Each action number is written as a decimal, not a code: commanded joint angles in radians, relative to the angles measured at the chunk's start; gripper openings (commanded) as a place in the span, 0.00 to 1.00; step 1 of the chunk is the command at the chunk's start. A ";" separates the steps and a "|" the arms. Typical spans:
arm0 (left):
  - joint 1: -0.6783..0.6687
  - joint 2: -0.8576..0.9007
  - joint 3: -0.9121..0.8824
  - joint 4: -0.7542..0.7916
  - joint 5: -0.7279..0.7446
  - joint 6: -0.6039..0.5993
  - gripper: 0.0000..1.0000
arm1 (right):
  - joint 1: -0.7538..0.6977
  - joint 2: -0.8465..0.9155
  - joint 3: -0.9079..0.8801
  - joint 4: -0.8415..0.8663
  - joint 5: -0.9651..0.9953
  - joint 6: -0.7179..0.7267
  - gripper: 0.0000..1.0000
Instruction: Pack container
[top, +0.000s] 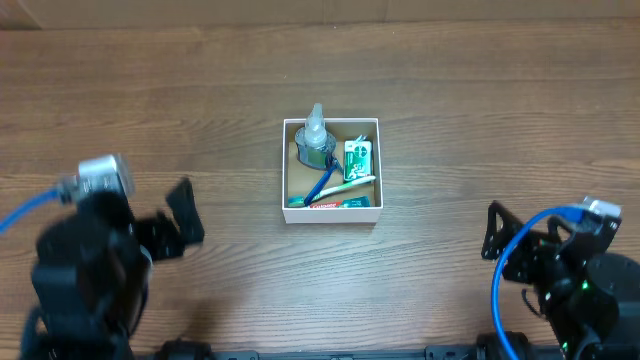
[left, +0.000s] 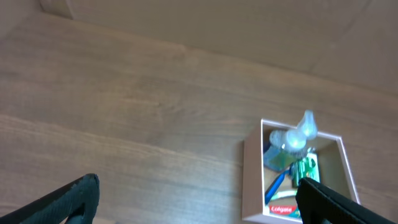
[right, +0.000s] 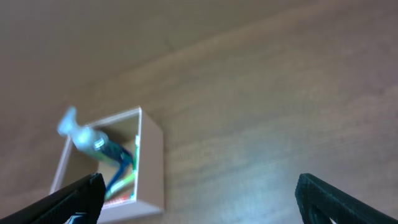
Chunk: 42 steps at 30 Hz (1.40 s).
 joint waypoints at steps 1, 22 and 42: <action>0.004 -0.117 -0.148 0.011 0.011 0.010 1.00 | 0.004 -0.018 -0.019 -0.040 0.017 0.004 1.00; 0.004 -0.131 -0.260 -0.099 0.011 0.012 1.00 | 0.003 -0.017 -0.019 -0.075 0.017 0.003 1.00; 0.004 -0.131 -0.260 -0.099 0.011 0.012 1.00 | 0.005 -0.426 -0.169 -0.058 0.042 -0.004 1.00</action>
